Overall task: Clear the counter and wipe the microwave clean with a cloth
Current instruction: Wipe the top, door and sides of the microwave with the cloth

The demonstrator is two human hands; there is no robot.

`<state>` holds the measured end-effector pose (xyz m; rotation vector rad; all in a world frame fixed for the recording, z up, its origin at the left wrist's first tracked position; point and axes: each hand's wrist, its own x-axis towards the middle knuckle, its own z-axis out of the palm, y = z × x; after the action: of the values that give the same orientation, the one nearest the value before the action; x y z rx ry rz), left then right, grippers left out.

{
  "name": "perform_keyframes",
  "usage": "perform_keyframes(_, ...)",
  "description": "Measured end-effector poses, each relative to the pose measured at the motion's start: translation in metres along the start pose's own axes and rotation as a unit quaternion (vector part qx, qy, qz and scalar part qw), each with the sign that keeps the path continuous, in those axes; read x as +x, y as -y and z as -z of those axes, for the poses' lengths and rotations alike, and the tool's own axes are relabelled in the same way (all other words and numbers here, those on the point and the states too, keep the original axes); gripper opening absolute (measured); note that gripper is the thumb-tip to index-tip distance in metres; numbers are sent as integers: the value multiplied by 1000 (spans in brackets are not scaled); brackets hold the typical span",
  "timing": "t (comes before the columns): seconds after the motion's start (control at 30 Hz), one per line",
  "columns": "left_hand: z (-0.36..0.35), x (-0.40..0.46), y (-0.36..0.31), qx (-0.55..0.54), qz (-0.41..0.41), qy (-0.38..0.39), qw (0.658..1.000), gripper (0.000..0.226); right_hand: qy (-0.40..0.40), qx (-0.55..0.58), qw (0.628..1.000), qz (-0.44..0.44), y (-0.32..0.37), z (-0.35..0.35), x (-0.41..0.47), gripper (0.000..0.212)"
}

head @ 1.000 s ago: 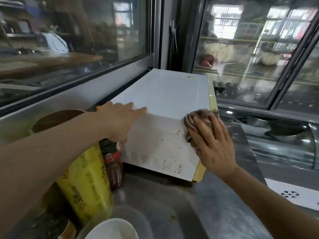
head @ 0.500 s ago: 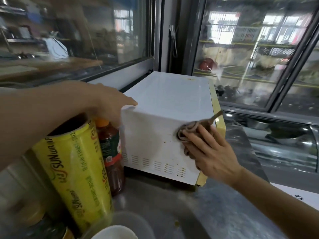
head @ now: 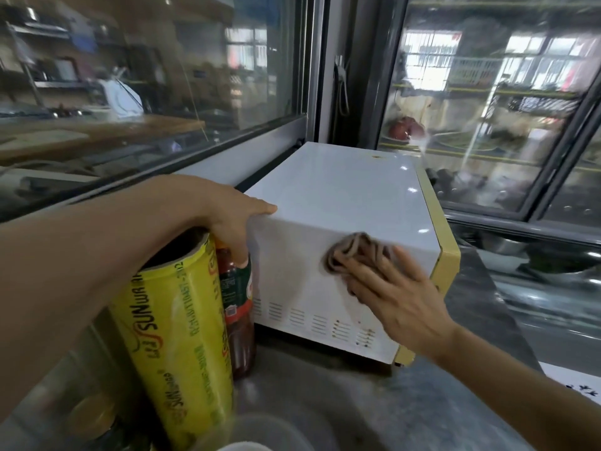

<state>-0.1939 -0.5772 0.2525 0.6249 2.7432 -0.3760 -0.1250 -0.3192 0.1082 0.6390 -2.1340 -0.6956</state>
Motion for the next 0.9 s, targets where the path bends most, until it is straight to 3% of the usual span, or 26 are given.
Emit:
perform_keyframes(0.1,0,1,1,-6,-1,-3,1000,107,1,-6,999,-53,17,-3,32,46)
perform_keyframes(0.3,1,-3,-2,-21,-2,17,1000,114,79,-8,992,98,30,-2,21,50)
perform_keyframes(0.5,1,-3,0,-29,-5,17,999,117,4,1,1000,-13,4,9,51,51)
perform_keyframes(0.73,-2,2,4,-63,2,8,998,122,71,-5,983,167,47,-12,44,41)
perform_keyframes(0.9,-3,5,7,-86,0,-10,996,113,-11,34,995,89,35,-3,85,32)
